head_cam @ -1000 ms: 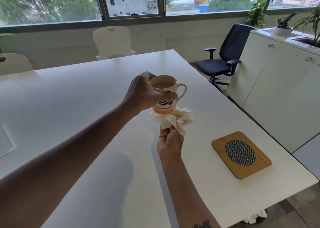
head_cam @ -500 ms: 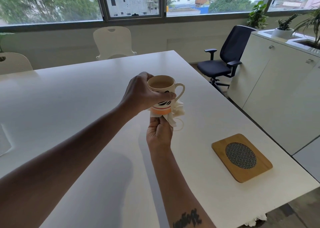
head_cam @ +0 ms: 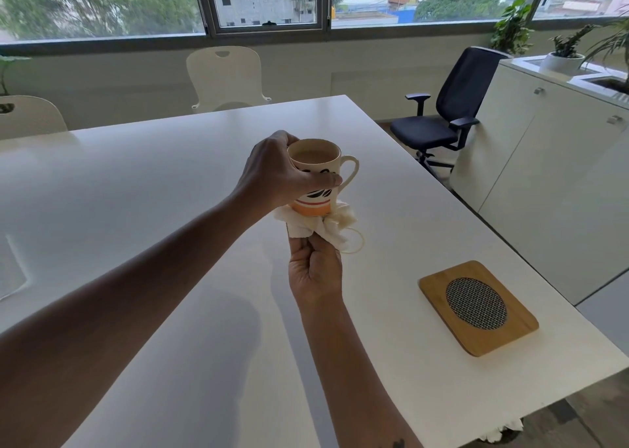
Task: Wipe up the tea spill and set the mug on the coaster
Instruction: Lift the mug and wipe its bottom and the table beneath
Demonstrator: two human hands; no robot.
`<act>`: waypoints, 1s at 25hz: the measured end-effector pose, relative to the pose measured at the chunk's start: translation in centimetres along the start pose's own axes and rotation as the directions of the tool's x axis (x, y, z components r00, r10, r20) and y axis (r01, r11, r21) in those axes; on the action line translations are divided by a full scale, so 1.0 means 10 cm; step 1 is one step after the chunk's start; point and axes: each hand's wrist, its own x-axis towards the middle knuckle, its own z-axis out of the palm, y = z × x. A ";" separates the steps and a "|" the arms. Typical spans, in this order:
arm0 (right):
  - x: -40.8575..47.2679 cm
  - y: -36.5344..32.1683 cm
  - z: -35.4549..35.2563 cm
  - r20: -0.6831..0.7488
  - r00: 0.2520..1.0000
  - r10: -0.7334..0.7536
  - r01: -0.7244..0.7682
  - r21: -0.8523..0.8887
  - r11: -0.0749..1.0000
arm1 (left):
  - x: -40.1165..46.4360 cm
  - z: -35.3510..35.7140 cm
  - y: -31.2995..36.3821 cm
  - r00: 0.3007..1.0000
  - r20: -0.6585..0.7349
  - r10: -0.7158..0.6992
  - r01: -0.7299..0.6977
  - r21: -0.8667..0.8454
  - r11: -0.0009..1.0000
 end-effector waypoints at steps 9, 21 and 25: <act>-0.05 -0.55 0.01 -0.048 0.986 0.160 -0.163 -0.066 0.984 | -0.02 -0.05 -0.07 1.000 0.021 0.009 -0.009 0.000 1.000; 0.38 -1.33 -0.20 -0.208 0.973 -0.102 -0.003 -0.450 0.893 | -0.15 -0.02 -0.22 0.998 0.057 -0.039 0.042 -0.056 0.998; 0.64 -1.50 -0.33 0.349 0.774 -0.529 0.316 -0.936 -0.155 | -0.18 -0.06 -0.26 0.997 0.042 -0.057 0.059 -0.058 0.997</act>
